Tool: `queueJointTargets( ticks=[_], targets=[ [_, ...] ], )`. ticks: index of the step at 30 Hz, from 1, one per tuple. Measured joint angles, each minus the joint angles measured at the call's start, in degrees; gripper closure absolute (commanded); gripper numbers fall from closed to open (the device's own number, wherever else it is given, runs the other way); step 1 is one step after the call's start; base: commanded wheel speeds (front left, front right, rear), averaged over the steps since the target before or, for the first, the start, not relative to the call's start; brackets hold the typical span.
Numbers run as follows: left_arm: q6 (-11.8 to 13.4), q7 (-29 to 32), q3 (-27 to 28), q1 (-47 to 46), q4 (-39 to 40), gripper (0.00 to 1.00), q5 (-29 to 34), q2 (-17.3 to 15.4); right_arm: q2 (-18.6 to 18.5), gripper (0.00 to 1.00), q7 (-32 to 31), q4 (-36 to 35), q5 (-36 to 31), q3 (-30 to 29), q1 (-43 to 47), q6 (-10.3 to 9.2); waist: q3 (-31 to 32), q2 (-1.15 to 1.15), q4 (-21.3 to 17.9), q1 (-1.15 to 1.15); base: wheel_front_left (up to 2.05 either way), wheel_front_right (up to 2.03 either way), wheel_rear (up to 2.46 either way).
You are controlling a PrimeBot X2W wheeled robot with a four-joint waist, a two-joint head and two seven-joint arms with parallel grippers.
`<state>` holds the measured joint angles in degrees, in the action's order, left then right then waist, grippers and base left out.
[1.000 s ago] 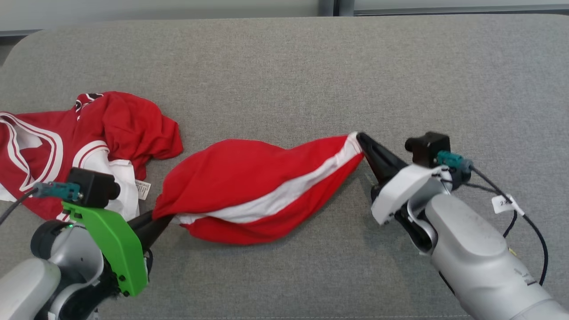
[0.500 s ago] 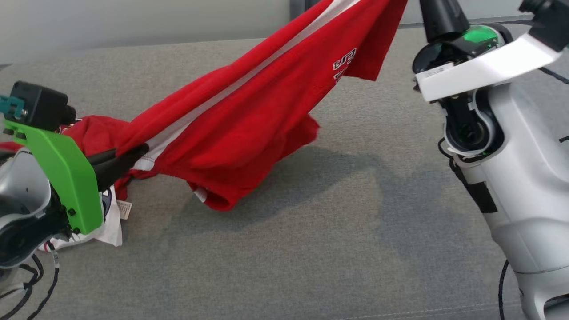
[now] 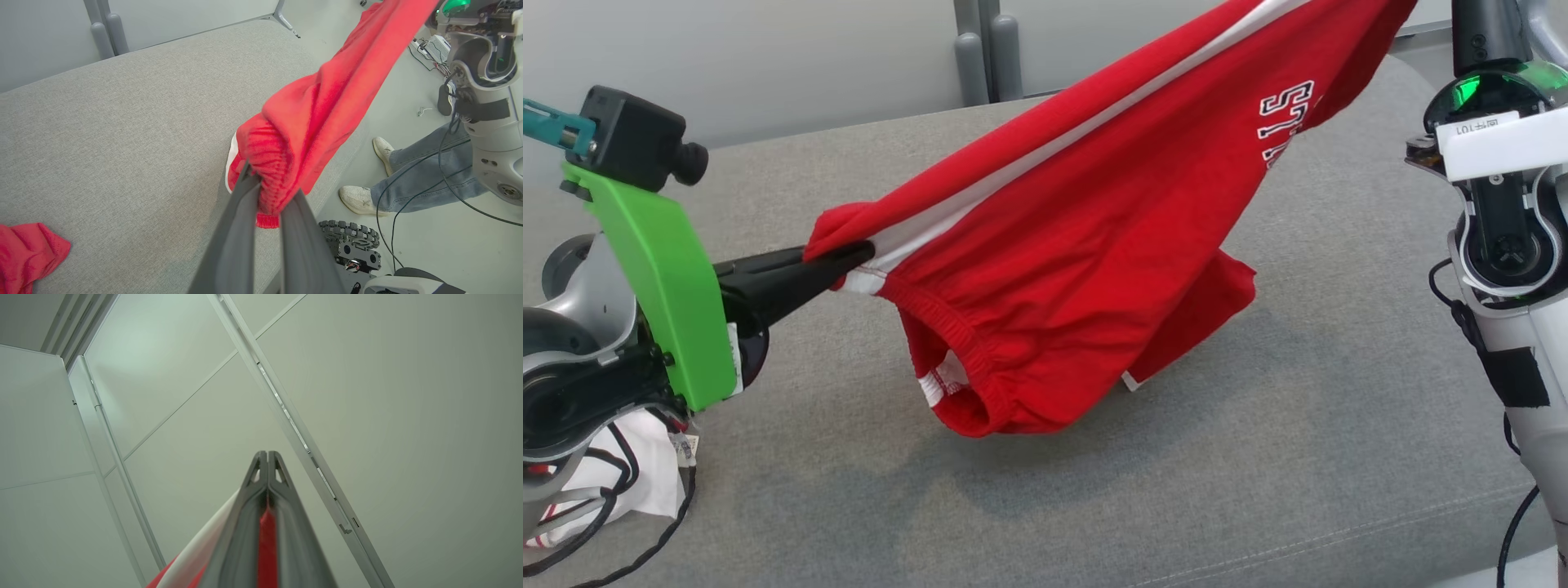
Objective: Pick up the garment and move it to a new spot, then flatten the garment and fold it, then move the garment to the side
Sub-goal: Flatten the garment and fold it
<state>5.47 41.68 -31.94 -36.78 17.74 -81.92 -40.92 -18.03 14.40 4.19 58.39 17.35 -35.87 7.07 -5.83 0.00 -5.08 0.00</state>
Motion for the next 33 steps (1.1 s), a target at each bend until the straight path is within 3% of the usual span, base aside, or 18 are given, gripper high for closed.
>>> queueJointTargets(
  ticks=[7, 17, 24, 28, 33],
  targets=[
    [0.0, 1.1, -1.4, -1.2, -1.7, 1.00, 0.6, 0.7, -3.2, 1.00, -0.9, 0.0, 1.0, -1.9, 2.6, 0.09, 1.5, 0.00, -3.2, 0.00, 0.00, 0.00, 0.00],
    [0.0, 4.3, -7.6, 0.9, -1.2, 1.00, -0.4, 4.1, -4.4, 1.00, -3.7, -5.4, 2.5, -0.7, 4.8, 0.07, 0.9, 0.00, -3.5, 0.00, 0.00, 0.00, 0.00],
    [0.1, 4.3, -10.0, 5.2, -3.4, 1.00, -3.0, 8.1, -4.0, 1.00, -6.2, -5.7, 3.7, 2.4, 10.4, -0.11, -1.9, 0.00, -3.4, 0.00, 0.00, 0.00, 0.00],
    [0.1, 2.4, -10.7, 7.2, -7.8, 1.00, -2.3, 9.0, -2.0, 1.00, -7.4, -5.2, 3.0, 6.9, 13.7, -0.11, -4.1, 0.00, -3.5, 0.00, 0.00, 0.00, 0.00],
    [0.4, 0.3, -10.7, 7.6, -13.1, 1.00, -1.0, 9.7, -0.5, 1.00, -7.2, -3.1, 1.8, 8.3, 14.9, -0.27, -6.6, 0.00, -3.8, 0.00, 0.00, 0.00, 0.00]
  ],
)
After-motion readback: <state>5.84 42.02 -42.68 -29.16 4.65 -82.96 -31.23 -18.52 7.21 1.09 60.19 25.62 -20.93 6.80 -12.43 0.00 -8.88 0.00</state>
